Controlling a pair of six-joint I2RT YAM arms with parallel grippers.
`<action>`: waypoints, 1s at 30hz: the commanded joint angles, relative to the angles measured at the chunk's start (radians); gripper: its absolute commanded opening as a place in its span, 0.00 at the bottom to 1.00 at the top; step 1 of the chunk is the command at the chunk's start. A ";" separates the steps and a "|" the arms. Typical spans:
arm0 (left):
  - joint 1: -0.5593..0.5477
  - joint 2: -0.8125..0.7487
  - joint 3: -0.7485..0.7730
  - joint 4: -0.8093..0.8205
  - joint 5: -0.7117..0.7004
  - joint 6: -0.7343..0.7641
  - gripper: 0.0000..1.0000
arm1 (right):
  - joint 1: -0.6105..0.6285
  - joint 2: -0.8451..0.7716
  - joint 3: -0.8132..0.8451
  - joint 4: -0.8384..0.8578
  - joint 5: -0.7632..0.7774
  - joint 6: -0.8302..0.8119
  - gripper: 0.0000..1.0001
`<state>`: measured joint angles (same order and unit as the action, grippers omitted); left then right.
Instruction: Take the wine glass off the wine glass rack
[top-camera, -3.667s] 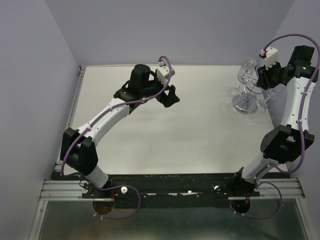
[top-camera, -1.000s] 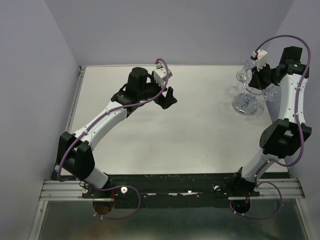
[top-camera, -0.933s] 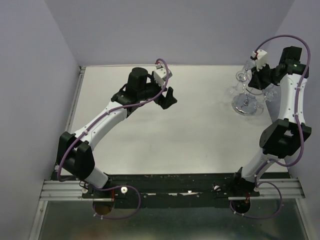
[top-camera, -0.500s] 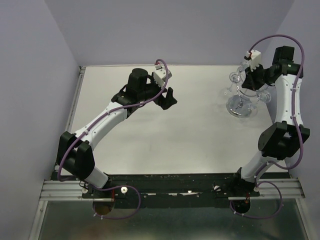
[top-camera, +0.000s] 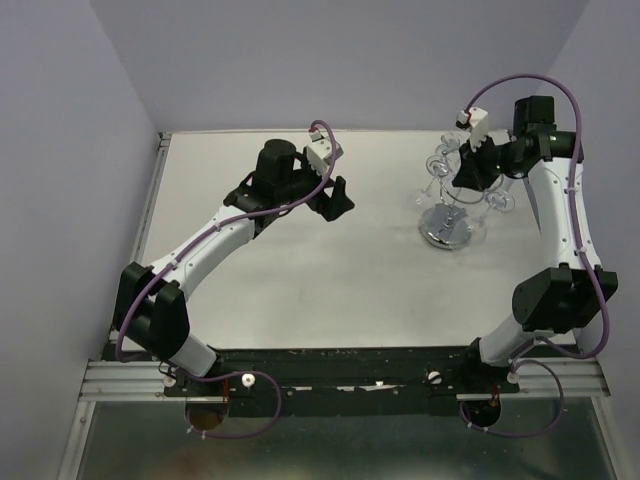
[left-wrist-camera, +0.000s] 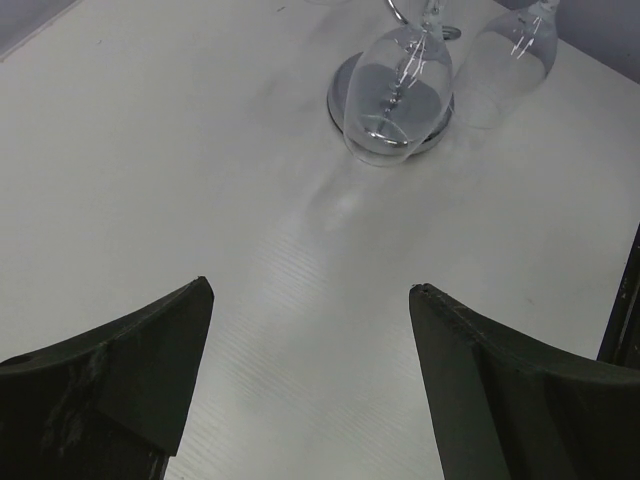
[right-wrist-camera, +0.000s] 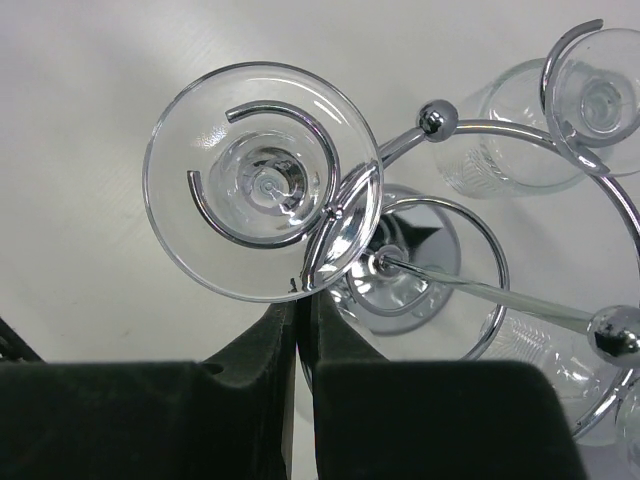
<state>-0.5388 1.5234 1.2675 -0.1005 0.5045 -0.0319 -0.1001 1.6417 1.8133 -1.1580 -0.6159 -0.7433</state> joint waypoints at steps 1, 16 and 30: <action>-0.004 -0.028 -0.007 0.031 0.003 -0.011 0.95 | 0.068 -0.129 0.011 0.063 -0.153 0.041 0.01; -0.004 -0.045 -0.045 0.051 0.040 -0.003 0.95 | 0.204 -0.235 -0.161 0.061 -0.169 0.067 0.01; -0.016 -0.100 -0.138 0.074 0.138 0.027 0.95 | 0.237 -0.339 -0.301 0.020 -0.139 0.059 0.09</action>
<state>-0.5415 1.4578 1.1522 -0.0647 0.5957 -0.0265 0.1276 1.3869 1.5177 -1.1610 -0.6846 -0.6895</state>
